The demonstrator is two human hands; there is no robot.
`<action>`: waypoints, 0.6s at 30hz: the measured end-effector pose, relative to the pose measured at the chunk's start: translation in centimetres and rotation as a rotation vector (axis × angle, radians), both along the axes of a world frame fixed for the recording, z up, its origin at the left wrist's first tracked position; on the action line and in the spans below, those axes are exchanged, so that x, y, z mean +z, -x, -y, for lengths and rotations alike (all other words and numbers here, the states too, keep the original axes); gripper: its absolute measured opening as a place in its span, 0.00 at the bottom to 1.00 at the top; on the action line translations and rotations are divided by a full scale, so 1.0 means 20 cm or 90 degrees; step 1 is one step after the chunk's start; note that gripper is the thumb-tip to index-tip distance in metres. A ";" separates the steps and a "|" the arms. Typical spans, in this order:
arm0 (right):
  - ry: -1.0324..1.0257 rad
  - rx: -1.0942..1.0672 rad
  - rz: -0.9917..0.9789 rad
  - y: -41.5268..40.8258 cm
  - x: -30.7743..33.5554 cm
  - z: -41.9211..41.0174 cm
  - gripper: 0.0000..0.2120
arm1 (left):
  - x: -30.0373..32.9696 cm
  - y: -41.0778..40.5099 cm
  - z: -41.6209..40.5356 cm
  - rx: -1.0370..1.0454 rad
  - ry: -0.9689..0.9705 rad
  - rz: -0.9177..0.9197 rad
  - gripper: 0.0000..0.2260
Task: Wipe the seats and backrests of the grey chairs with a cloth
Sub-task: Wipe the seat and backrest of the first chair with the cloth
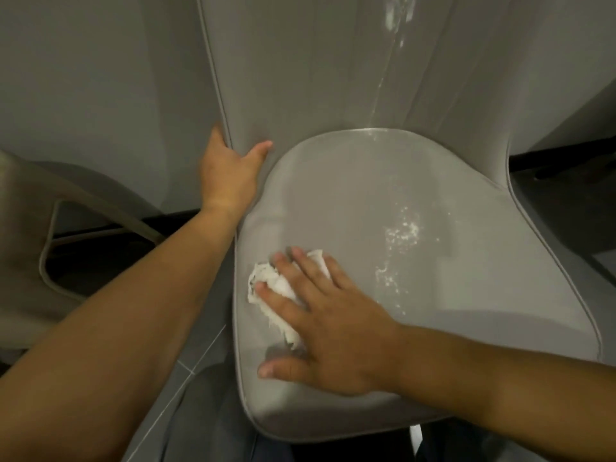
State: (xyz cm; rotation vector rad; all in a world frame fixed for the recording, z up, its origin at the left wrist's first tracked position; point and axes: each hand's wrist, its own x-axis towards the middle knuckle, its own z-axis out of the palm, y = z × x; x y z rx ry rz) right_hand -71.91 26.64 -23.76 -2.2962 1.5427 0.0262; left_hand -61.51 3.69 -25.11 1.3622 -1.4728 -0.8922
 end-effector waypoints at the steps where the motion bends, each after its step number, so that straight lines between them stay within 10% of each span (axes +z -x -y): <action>1: 0.002 -0.008 -0.015 -0.01 -0.01 0.00 0.43 | 0.00 0.00 0.00 0.002 0.002 -0.010 0.20; 8: 0.016 -0.258 -0.066 0.01 -0.04 0.37 0.41 | -0.06 -0.04 -0.04 -0.054 -0.104 0.008 0.23; 18: 0.091 -0.119 -0.052 0.09 -0.01 -0.32 0.42 | -0.12 -0.05 -0.16 0.000 -0.164 0.054 0.20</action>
